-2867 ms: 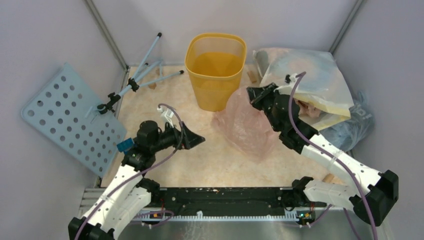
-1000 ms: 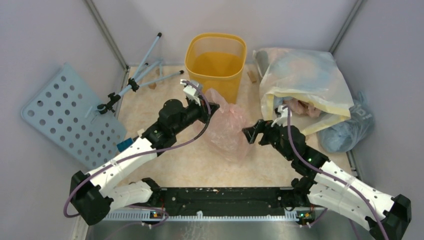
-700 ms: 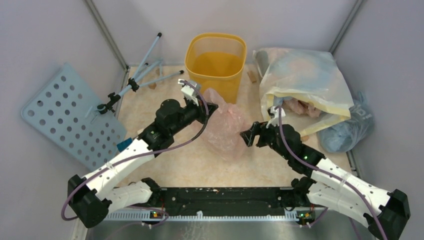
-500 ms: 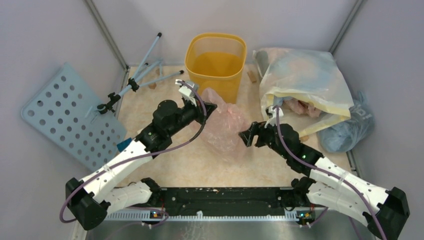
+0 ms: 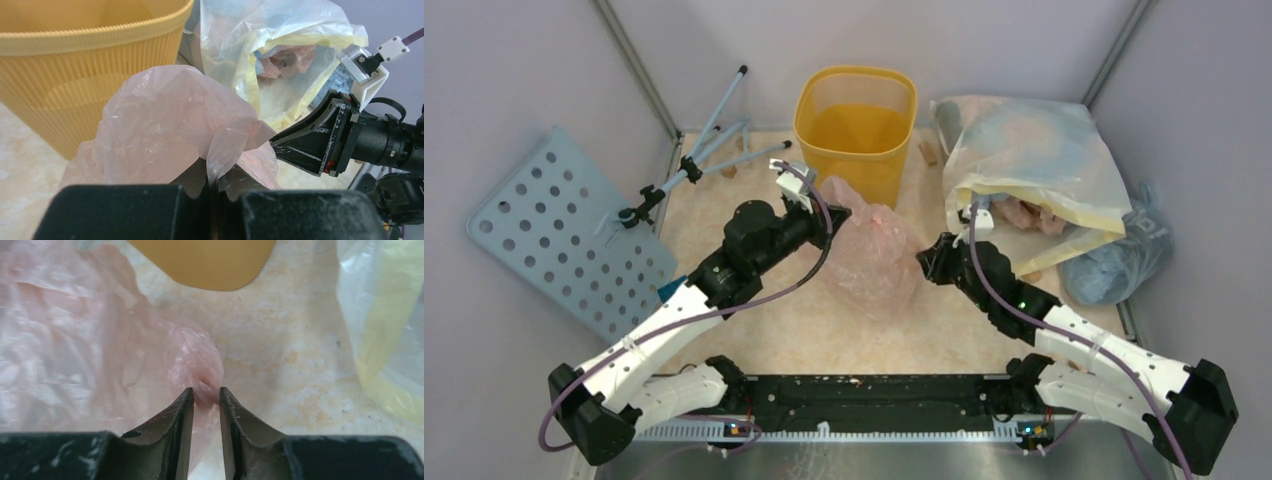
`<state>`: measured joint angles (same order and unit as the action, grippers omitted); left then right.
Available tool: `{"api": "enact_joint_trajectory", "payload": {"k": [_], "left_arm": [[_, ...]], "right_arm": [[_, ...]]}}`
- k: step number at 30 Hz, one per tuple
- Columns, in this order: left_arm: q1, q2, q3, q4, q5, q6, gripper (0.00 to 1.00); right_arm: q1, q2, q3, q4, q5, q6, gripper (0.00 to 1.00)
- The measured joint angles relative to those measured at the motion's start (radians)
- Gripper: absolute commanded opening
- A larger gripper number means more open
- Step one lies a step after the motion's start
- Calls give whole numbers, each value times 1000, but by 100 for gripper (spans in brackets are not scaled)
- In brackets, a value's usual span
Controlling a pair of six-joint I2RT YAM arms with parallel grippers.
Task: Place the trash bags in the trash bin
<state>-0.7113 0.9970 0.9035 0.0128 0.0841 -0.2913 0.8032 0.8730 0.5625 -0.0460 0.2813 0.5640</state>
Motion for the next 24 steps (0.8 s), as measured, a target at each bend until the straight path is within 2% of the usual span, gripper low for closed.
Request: {"api": "enact_joint_trajectory", "payload": {"k": [3, 6, 13, 24], "left_arm": [[0, -39, 19, -29, -53, 19, 4], [0, -94, 37, -57, -133, 38, 3], [0, -166, 109, -113, -298, 72, 2], [0, -187, 152, -253, -502, 85, 0]], "right_arm": [[0, -3, 2, -32, 62, 21, 7], [0, -30, -11, -56, 110, 39, 0], [0, -111, -62, -136, 208, 80, 0], [-1, -77, -65, -282, 321, 163, 0]]}}
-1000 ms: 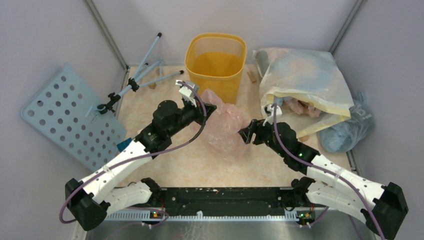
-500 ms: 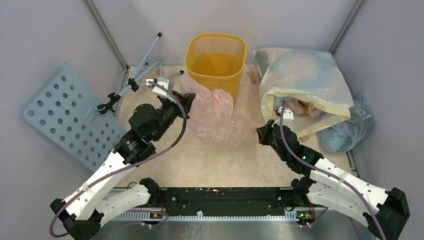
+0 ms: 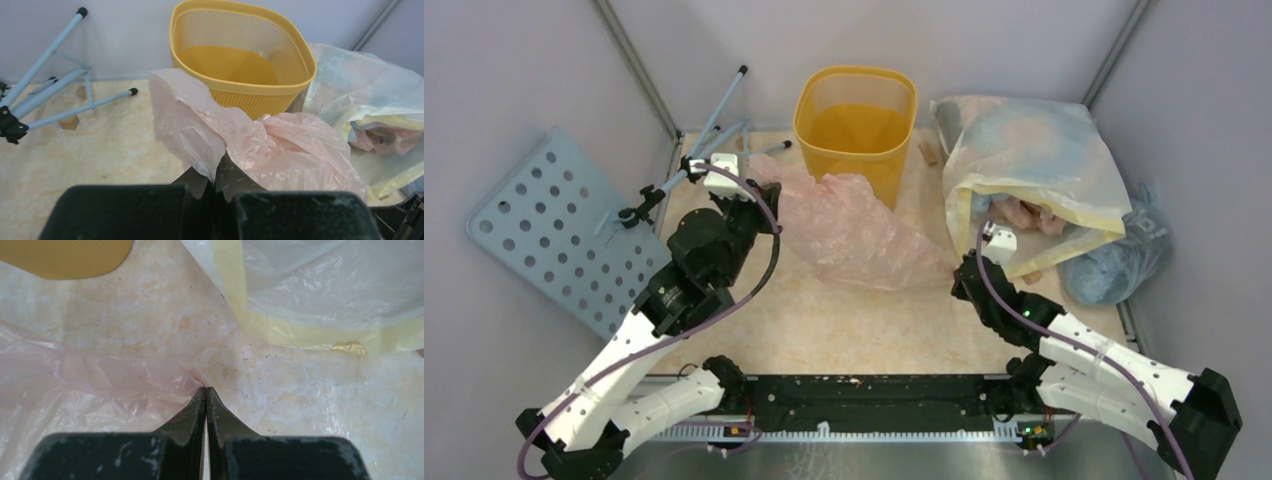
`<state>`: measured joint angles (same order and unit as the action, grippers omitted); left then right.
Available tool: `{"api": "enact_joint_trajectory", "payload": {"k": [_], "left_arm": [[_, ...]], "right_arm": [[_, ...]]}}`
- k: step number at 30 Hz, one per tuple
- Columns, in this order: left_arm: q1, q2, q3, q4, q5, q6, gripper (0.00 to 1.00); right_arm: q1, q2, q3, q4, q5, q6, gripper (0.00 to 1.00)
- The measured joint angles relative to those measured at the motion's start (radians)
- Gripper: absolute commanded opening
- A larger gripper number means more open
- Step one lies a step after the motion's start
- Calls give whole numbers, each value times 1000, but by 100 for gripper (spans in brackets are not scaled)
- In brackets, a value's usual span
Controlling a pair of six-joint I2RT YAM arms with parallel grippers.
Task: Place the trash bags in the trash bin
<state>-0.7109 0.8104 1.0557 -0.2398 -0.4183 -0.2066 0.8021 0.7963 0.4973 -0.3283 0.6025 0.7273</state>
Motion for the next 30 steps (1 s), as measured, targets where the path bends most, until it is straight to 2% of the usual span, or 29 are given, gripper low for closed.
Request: {"api": "enact_joint_trajectory", "payload": {"k": [5, 10, 19, 23, 30], "left_arm": [[0, -19, 31, -26, -48, -1, 0], [0, -30, 54, -55, -50, -6, 0], [1, 31, 167, -146, -3, -49, 1], [1, 77, 168, -155, 22, -58, 4], [2, 307, 202, -139, 84, -56, 4]], "right_arm": [[0, 35, 0, -37, -16, 6, 0], [-2, 11, 0, -10, -140, -65, 0], [-2, 29, -22, 101, -583, -163, 0], [-2, 59, -37, 130, -718, -175, 0], [42, 70, -75, 217, -949, -186, 0]]}}
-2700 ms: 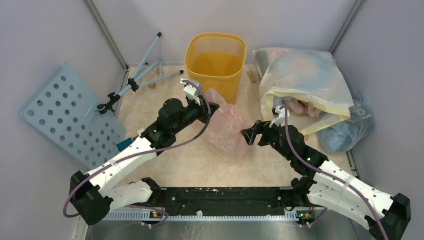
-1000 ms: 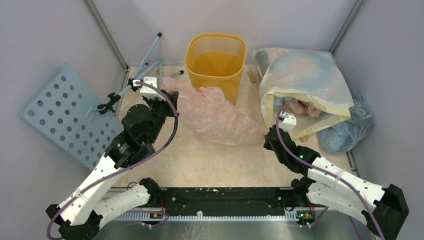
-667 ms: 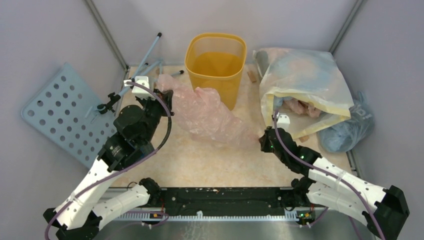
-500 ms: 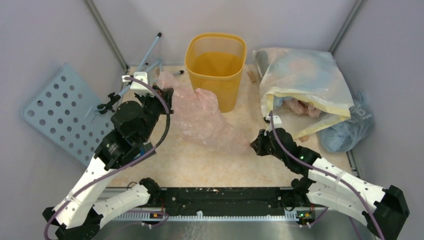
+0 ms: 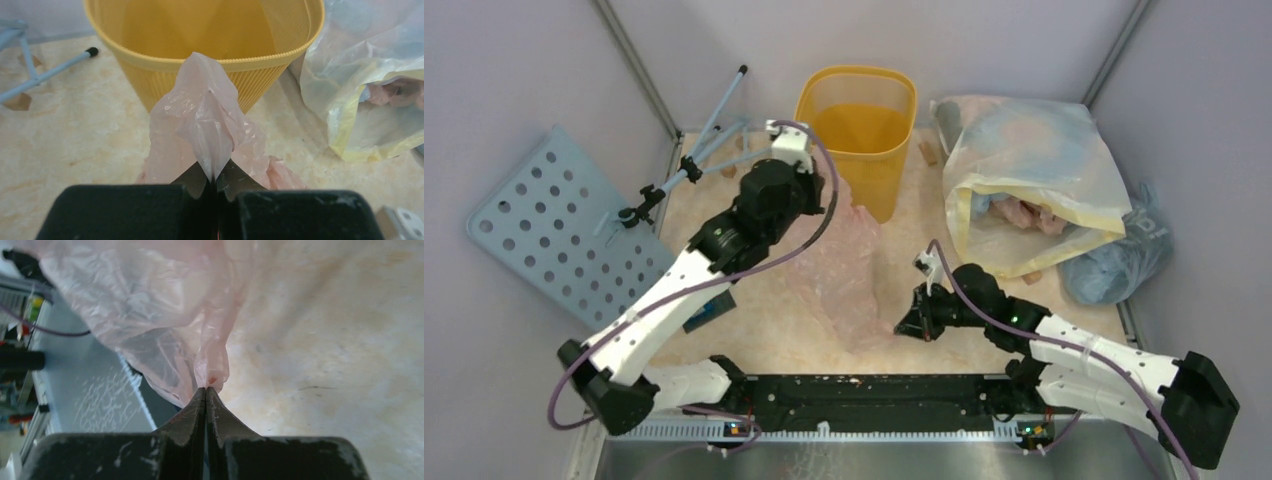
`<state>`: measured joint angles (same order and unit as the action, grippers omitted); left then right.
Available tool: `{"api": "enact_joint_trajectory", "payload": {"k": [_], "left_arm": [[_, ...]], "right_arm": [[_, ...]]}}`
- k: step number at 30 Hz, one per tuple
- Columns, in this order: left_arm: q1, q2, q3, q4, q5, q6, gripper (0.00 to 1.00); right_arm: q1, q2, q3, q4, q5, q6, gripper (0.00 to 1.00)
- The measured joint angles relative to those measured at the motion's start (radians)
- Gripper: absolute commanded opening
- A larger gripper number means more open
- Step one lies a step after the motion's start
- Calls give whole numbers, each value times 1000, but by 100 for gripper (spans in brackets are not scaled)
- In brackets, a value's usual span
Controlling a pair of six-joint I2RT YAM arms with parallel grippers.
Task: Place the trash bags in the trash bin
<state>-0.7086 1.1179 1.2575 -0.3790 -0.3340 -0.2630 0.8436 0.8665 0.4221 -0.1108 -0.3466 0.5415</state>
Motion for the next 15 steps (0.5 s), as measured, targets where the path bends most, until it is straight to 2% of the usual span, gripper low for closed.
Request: {"api": "enact_joint_trajectory", "payload": {"k": [7, 9, 12, 15], "left_arm": [[14, 320, 112, 54, 105, 0, 4], [16, 407, 159, 64, 149, -1, 9], [20, 532, 239, 90, 243, -3, 26], [21, 622, 281, 122, 350, -2, 57]], "right_arm": [[134, -13, -35, 127, -100, 22, 0], [142, -24, -37, 144, -110, 32, 0], [142, -49, -37, 166, -100, 39, 0], [143, -86, -37, 174, -50, 46, 0]]}}
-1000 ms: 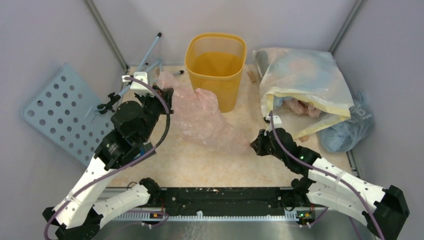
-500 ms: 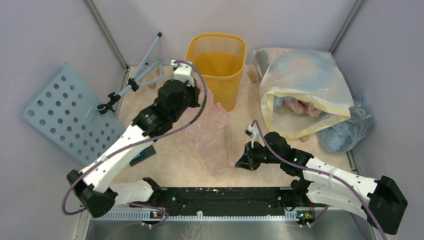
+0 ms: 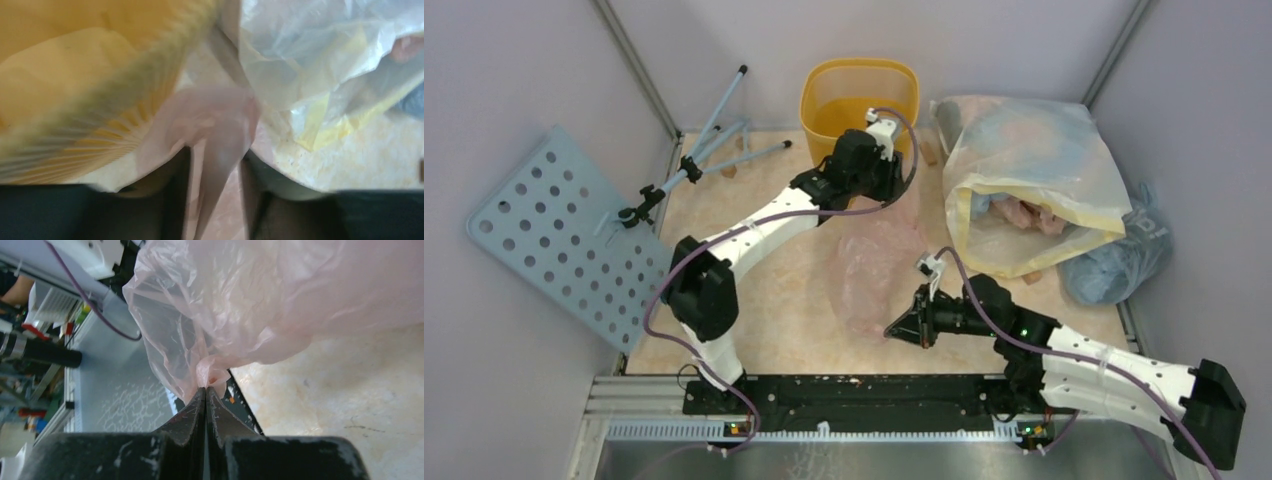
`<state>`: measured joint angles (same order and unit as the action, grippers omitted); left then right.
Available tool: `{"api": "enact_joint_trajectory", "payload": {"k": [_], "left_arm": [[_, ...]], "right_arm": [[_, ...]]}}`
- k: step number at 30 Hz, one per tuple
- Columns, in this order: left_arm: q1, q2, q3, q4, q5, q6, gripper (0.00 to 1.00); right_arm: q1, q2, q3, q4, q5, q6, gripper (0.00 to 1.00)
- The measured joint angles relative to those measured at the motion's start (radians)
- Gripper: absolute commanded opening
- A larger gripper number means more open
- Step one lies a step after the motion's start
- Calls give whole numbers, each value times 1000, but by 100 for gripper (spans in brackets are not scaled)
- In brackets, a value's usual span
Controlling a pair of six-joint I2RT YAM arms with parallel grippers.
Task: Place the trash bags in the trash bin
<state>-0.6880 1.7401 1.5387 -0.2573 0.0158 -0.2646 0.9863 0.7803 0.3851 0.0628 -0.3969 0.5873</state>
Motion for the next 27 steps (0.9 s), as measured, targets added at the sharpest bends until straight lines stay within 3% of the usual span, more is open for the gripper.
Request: {"api": "enact_joint_trajectory", "payload": {"k": [3, 6, 15, 27], "left_arm": [[-2, 69, 35, 11, 95, 1, 78], [2, 77, 36, 2, 140, 6, 86], [26, -164, -48, 10, 193, 7, 98], [26, -529, -204, -86, 181, 24, 99]], "right_arm": [[0, -68, -1, -1, 112, 18, 0], [0, -146, -14, -4, 238, 45, 0], [0, -267, -60, -70, 468, 97, 0], [0, -484, -97, -187, 747, 251, 0]]}}
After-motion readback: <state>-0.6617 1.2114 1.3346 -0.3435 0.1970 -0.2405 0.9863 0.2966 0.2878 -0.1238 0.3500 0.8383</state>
